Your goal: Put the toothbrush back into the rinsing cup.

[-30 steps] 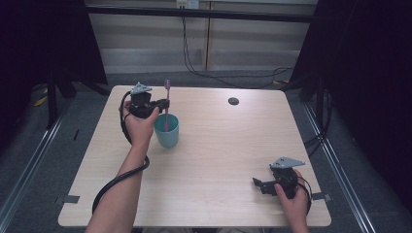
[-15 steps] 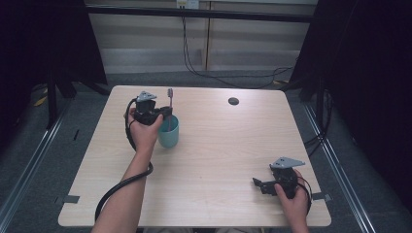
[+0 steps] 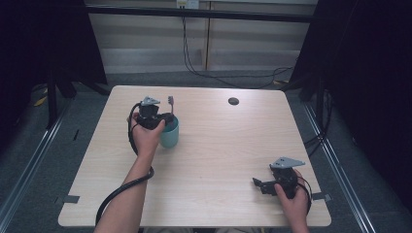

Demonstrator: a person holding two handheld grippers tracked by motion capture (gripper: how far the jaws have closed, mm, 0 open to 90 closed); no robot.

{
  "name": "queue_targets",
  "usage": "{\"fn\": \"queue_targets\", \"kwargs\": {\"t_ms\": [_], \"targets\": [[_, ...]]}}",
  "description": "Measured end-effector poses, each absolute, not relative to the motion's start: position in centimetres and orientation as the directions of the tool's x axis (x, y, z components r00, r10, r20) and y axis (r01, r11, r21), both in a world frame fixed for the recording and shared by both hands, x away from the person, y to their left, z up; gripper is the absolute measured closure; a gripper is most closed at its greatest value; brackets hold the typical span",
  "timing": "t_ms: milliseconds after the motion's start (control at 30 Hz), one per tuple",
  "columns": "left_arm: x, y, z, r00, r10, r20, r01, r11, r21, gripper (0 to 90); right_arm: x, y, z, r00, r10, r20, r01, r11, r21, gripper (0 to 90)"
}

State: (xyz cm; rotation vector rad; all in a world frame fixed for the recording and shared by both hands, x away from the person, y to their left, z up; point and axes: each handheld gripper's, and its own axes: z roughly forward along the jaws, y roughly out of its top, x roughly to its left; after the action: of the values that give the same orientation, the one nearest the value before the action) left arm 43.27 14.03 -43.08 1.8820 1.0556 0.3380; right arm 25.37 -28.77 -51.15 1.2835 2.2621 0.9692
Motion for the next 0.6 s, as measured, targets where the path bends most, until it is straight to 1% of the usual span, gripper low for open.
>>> {"fn": "queue_targets", "kwargs": {"t_ms": [133, 200, 233, 367, 600], "targets": [[43.2, 14.0, -43.0, 0.599, 0.781, -0.176, 0.531, -0.223, 0.817, 76.7, 25.4, -28.8, -51.2, -0.52, 0.854, 0.021, 0.604, 0.351, 0.716, 10.2], [43.2, 13.9, -43.0, 0.599, 0.783, -0.165, 0.526, -0.229, 0.819, 73.3, 25.4, -28.8, -51.2, -0.52, 0.854, 0.02, 0.604, 0.351, 0.716, 10.2], [43.2, 13.9, -43.0, 0.599, 0.783, -0.168, 0.525, -0.225, 0.821, 70.6, 25.4, -28.8, -51.2, -0.52, 0.854, 0.021, 0.604, 0.351, 0.716, 10.2], [43.1, 13.7, -42.7, 0.597, 0.79, -0.137, 0.513, -0.245, 0.823, 55.3, 25.4, -28.8, -51.2, -0.521, 0.854, 0.021, 0.604, 0.351, 0.716, 10.2], [42.6, 13.5, -41.9, 0.589, 0.803, -0.096, 0.504, -0.272, 0.819, 39.8, 25.4, -28.8, -51.2, -0.521, 0.854, 0.021, 0.604, 0.351, 0.716, 10.2]]}}
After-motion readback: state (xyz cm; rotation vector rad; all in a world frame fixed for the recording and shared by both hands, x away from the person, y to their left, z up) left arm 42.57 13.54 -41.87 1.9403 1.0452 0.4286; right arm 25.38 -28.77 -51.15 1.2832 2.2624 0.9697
